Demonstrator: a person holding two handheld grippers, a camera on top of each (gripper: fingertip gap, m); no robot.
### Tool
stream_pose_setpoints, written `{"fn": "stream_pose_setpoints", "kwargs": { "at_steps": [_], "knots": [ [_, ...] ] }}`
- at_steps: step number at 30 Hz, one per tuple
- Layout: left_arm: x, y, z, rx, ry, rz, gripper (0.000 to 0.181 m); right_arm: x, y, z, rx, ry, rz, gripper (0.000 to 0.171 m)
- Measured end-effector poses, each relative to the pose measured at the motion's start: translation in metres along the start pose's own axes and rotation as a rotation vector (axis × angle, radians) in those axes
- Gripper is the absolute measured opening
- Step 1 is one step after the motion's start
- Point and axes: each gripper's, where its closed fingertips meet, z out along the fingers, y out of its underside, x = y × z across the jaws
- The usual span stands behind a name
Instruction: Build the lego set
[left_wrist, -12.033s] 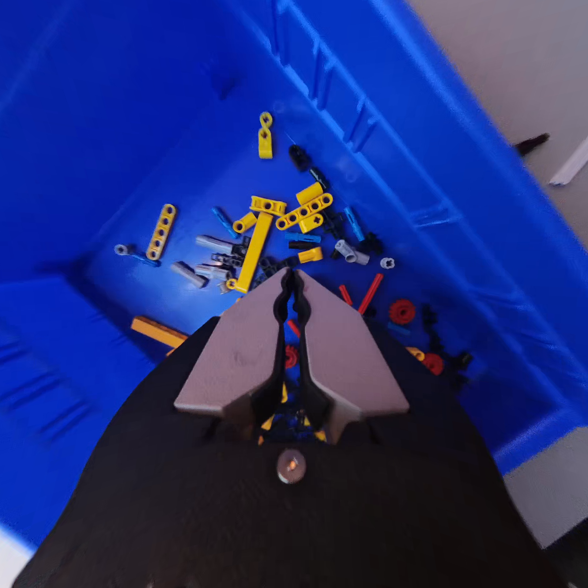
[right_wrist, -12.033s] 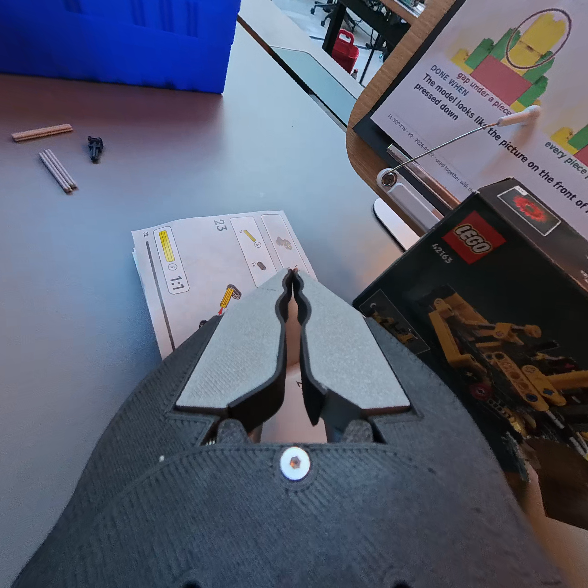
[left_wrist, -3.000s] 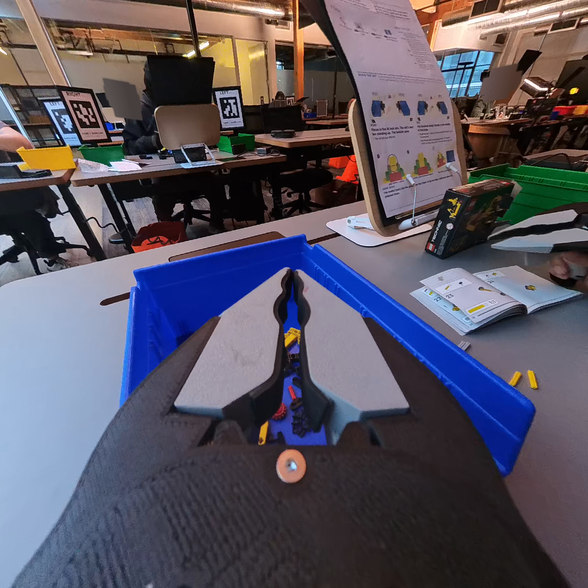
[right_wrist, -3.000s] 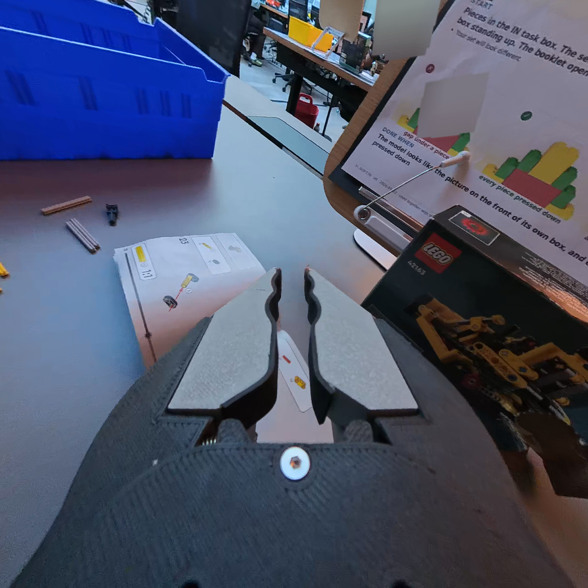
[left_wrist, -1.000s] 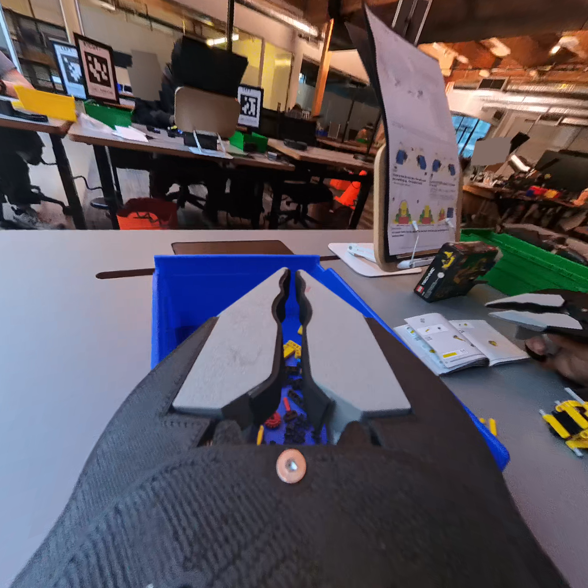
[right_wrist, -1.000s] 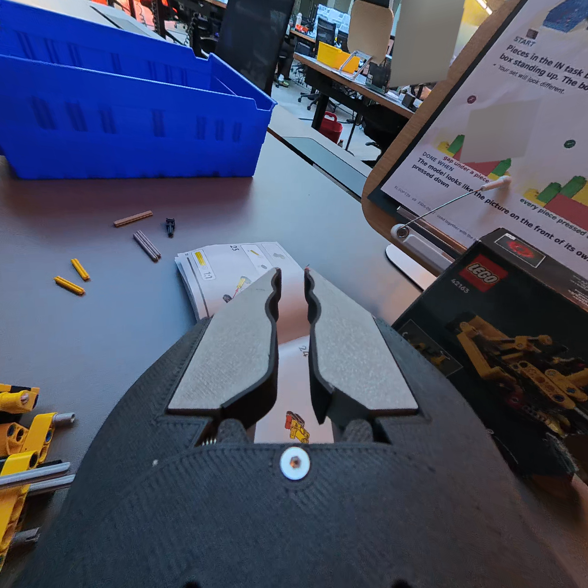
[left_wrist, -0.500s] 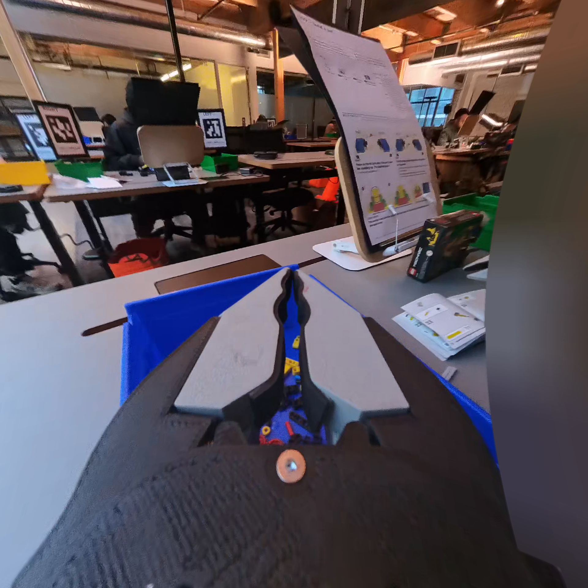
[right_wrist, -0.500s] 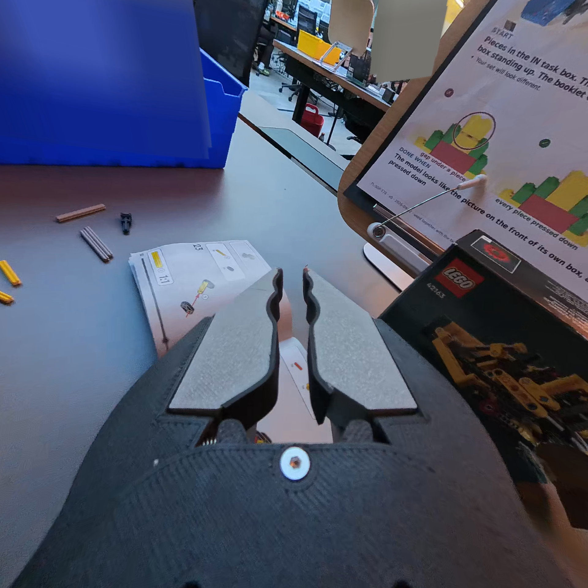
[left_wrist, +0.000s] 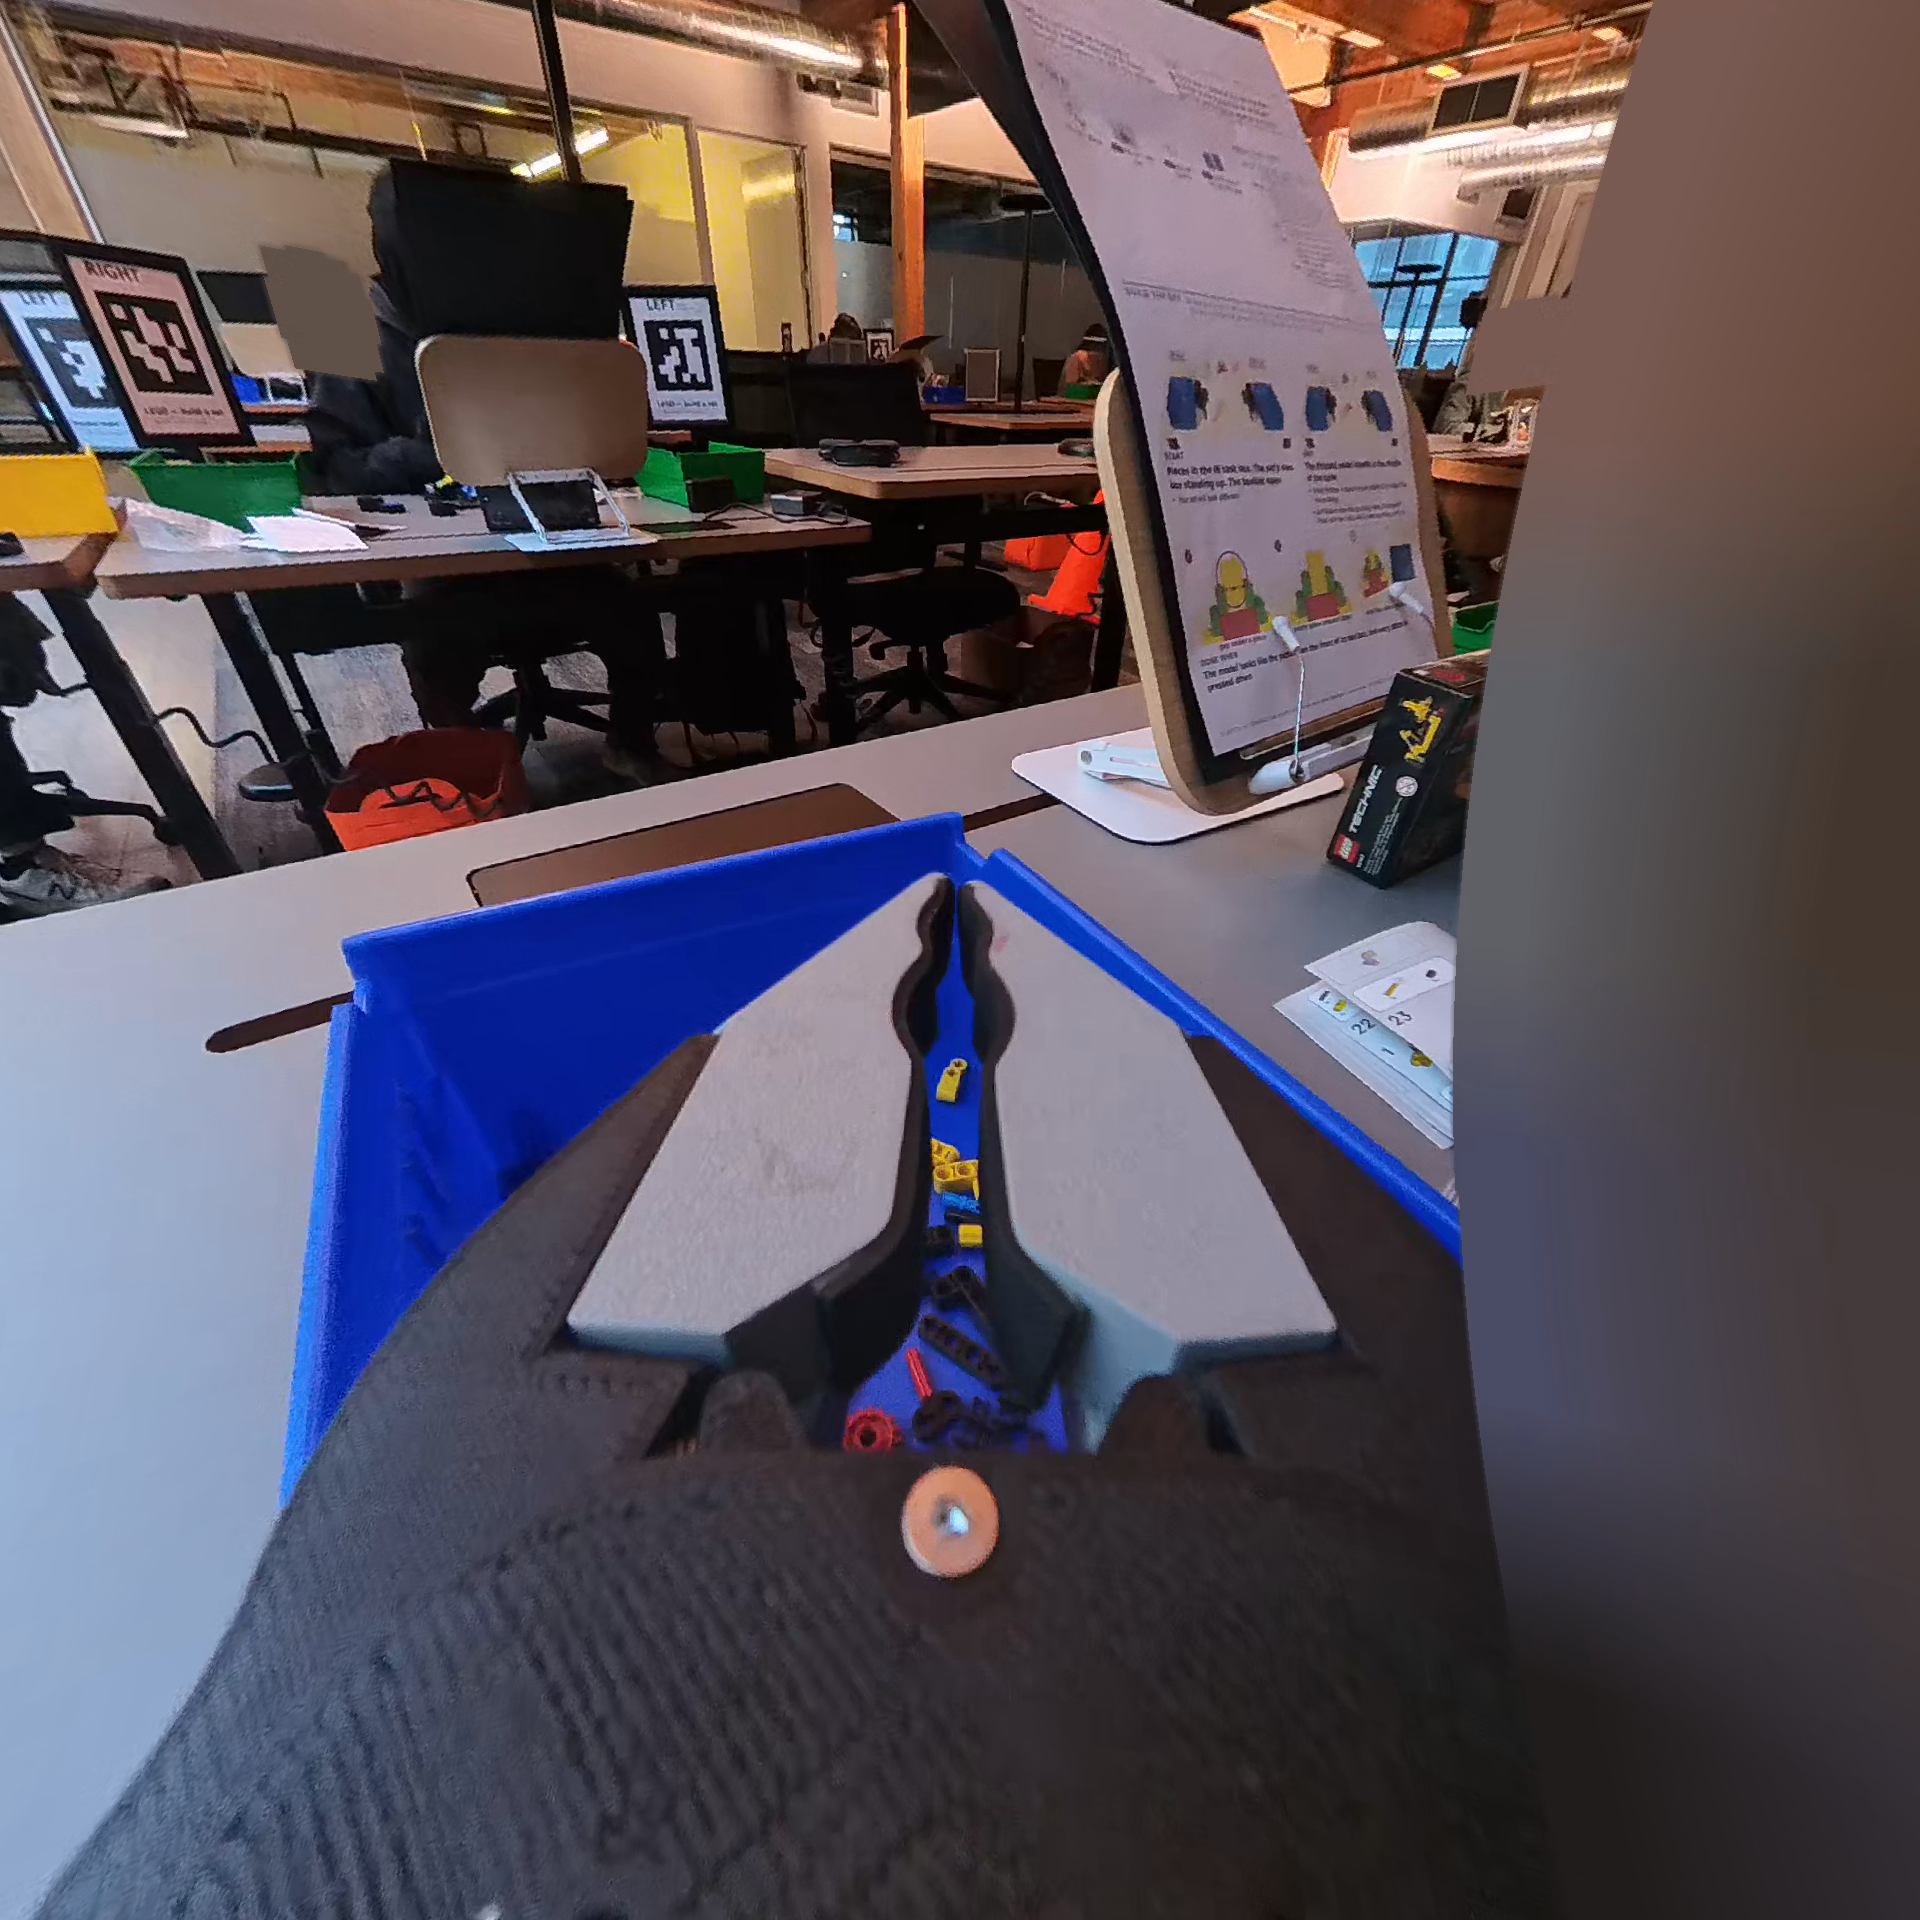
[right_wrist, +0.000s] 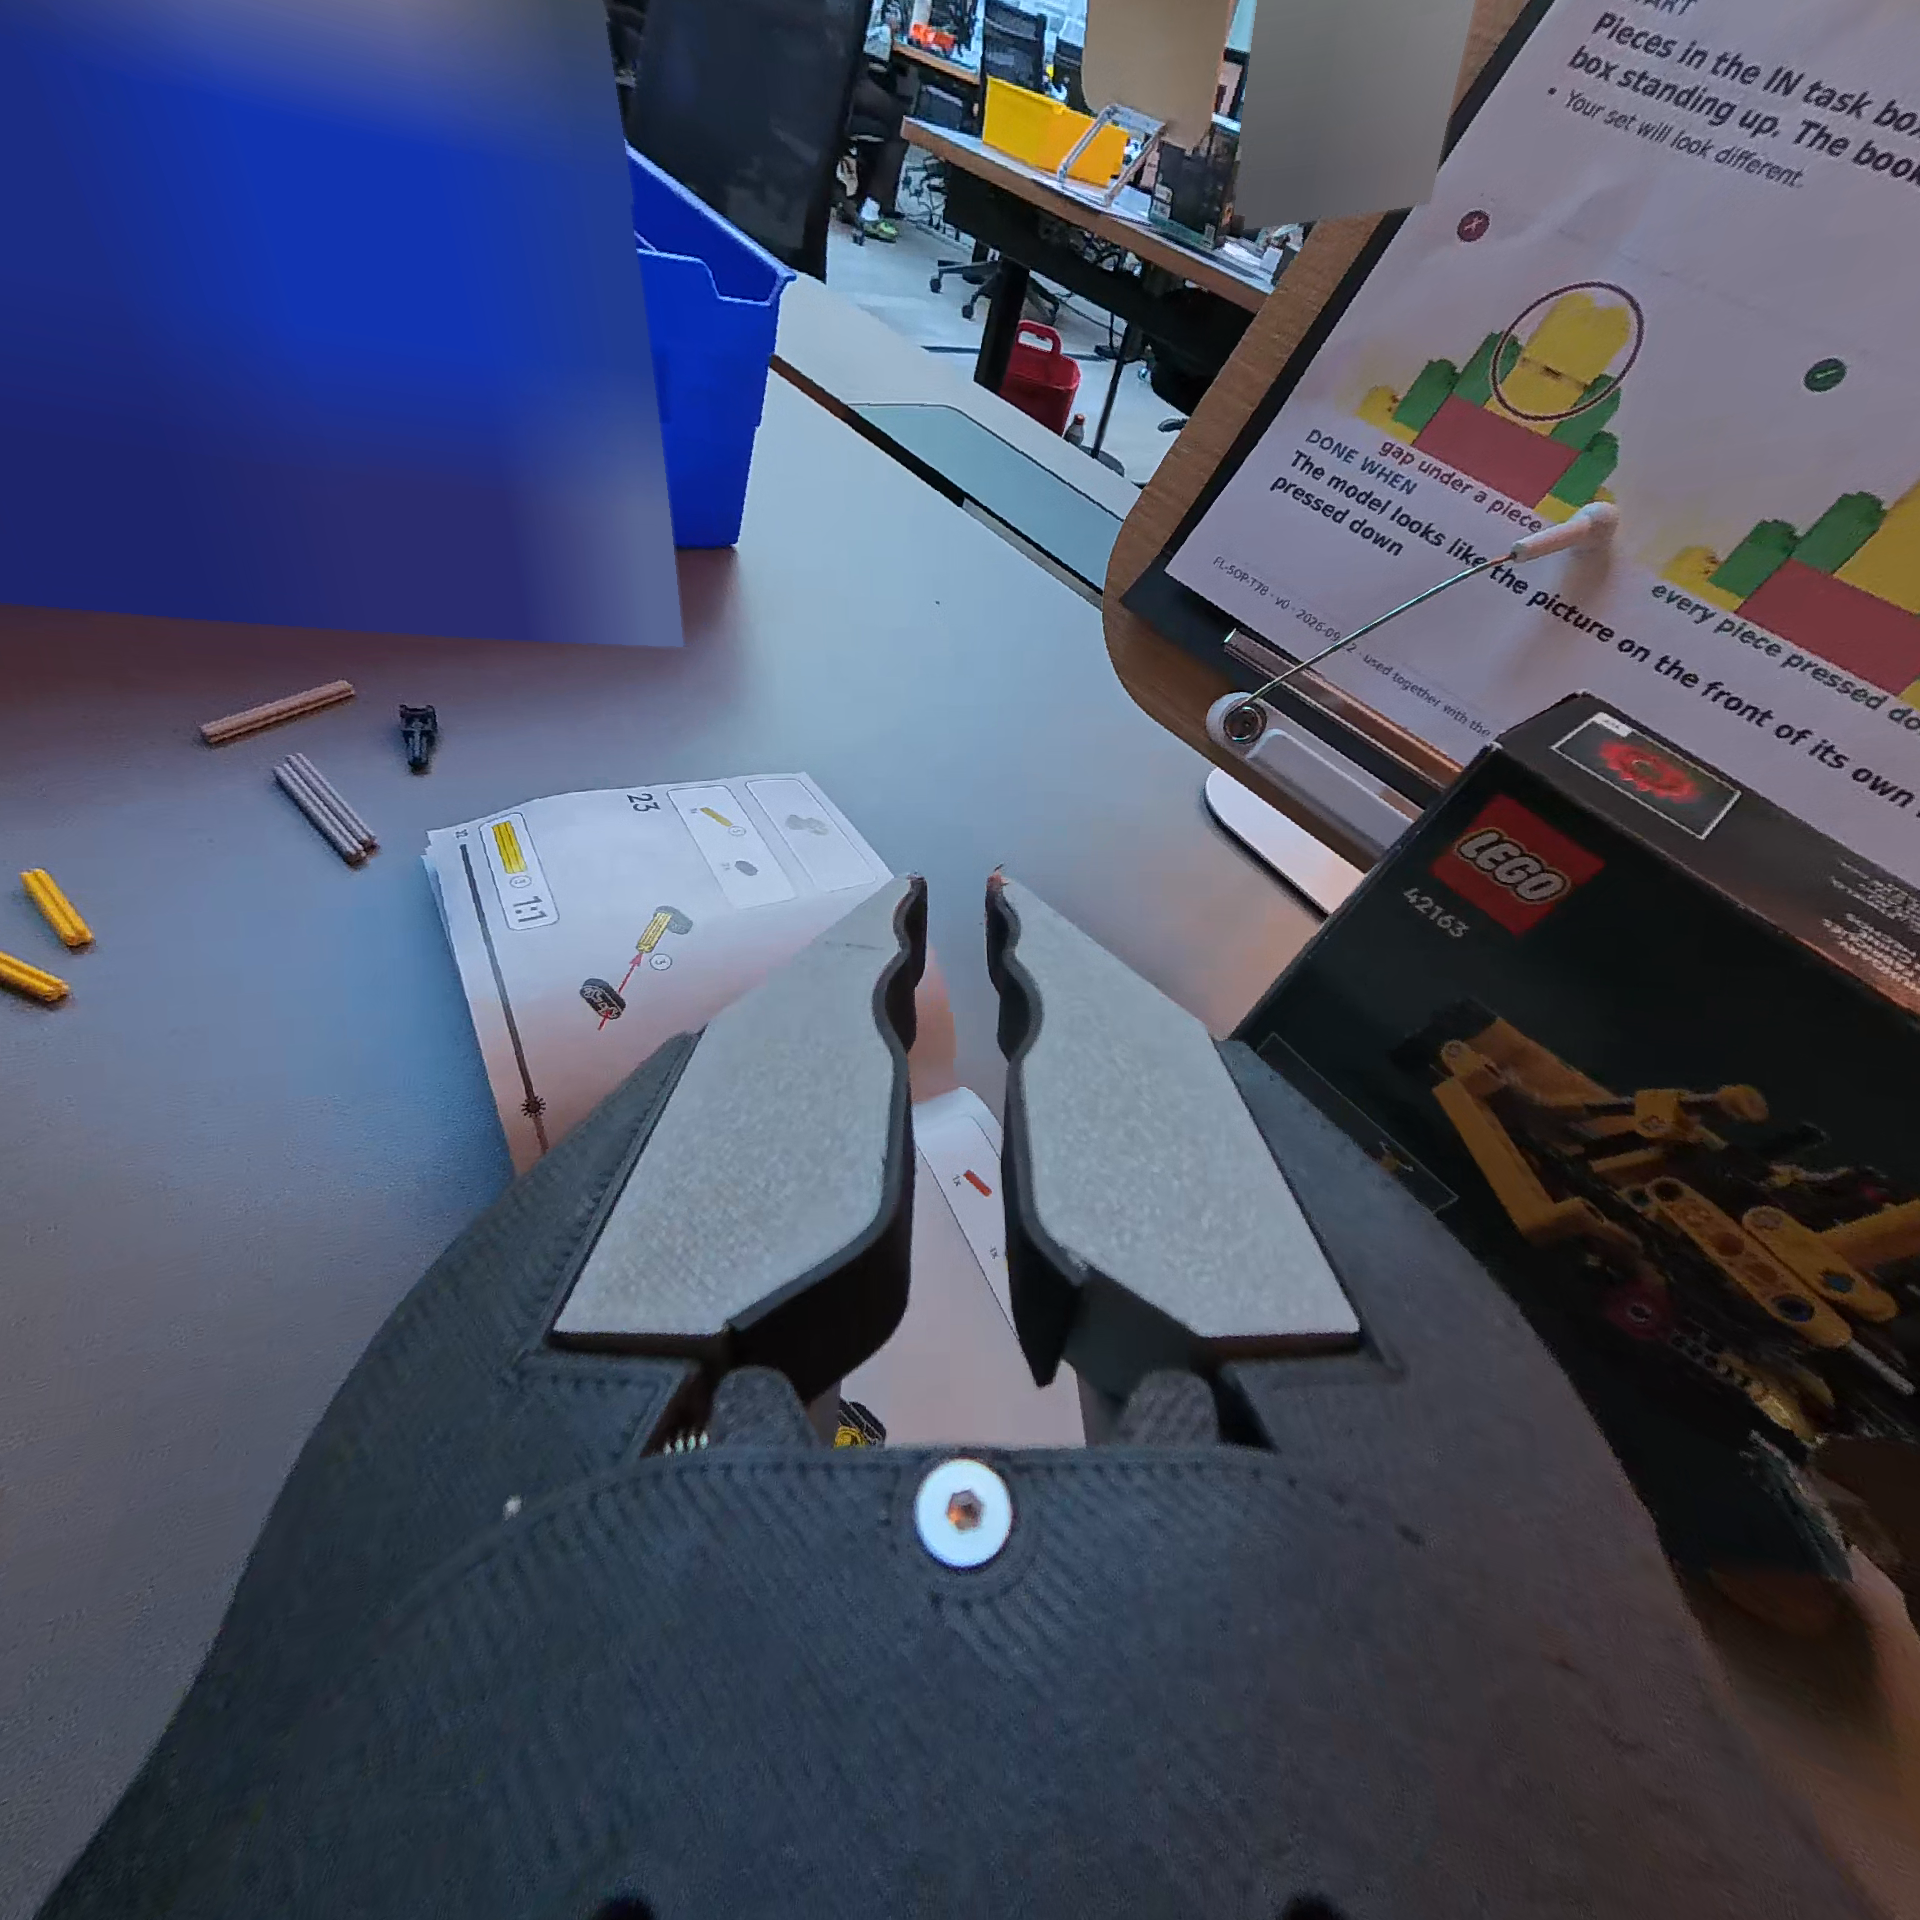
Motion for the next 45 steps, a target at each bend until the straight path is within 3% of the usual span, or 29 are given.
{"fn": "stream_pose_setpoints", "kwargs": {
  "at_steps": [8, 14, 22, 27, 32, 35, 40, 44, 45],
  "knots": [
    [-0.001, -0.008, -0.008, -0.003, -0.022, 0.035, 0.000, -0.002, 0.001, 0.000, 0.000, -0.022, 0.016, 0.007],
    [-0.026, 0.014, -0.007, -0.188, -0.204, 0.157, 0.000, -0.007, 0.001, 0.001, -0.006, -0.040, 0.004, 0.005],
    [-0.037, 0.056, -0.002, -0.432, -0.253, 0.216, 0.000, -0.013, 0.000, 0.000, -0.005, -0.069, -0.001, 0.002],
    [-0.049, 0.086, -0.013, -0.667, -0.283, 0.243, 0.000, -0.014, 0.000, 0.001, -0.003, -0.071, 0.006, 0.000],
    [-0.051, 0.126, -0.028, -1.115, -0.230, 0.337, 0.000, -0.013, -0.001, -0.001, 0.005, -0.065, 0.018, 0.000],
    [-0.061, 0.140, -0.038, -1.354, -0.250, 0.500, 0.000, -0.013, -0.001, -0.001, 0.001, -0.060, 0.010, 0.000],
    [-0.013, 0.169, -0.043, -1.516, 0.102, 0.333, 0.000, -0.009, 0.002, 0.000, -0.015, -0.032, -0.001, 0.000],
    [0.030, 0.169, -0.034, -1.445, 0.416, 0.199, 0.000, -0.004, 0.005, 0.003, -0.036, -0.011, -0.004, 0.000],
    [0.027, 0.166, -0.033, -1.445, 0.429, 0.211, 0.000, -0.003, 0.006, 0.004, -0.041, -0.007, -0.004, 0.000]
  ]
}}
